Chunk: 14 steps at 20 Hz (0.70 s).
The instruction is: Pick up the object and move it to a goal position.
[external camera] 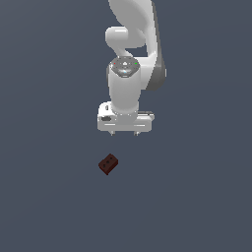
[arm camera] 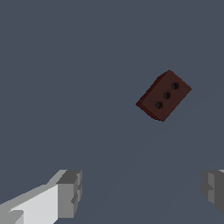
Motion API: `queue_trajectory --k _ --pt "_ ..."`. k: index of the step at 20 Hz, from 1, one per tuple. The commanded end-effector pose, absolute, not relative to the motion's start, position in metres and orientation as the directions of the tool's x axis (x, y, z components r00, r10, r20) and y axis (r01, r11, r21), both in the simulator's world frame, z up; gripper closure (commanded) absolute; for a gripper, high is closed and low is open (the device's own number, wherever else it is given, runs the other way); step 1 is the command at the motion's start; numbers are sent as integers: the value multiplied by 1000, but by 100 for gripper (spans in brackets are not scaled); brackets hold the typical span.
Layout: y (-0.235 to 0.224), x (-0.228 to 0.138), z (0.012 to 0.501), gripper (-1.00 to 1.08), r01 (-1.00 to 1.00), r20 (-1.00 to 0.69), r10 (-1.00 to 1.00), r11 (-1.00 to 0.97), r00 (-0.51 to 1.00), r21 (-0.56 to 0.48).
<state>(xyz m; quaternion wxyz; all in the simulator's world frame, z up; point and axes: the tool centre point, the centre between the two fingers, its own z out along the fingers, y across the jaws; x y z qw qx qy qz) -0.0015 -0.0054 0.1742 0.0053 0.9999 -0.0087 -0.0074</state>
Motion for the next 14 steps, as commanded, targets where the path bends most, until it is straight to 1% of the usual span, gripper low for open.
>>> queue_trajectory --k 1,9,14 --pt "-5 -2 174 -92 -17 -15 -18 -1000 1000 11" --pt "15 -9 180 -92 38 -32 38 -999 999 3" --pt "13 -8 179 -92 28 -31 28 -1000 999 3"
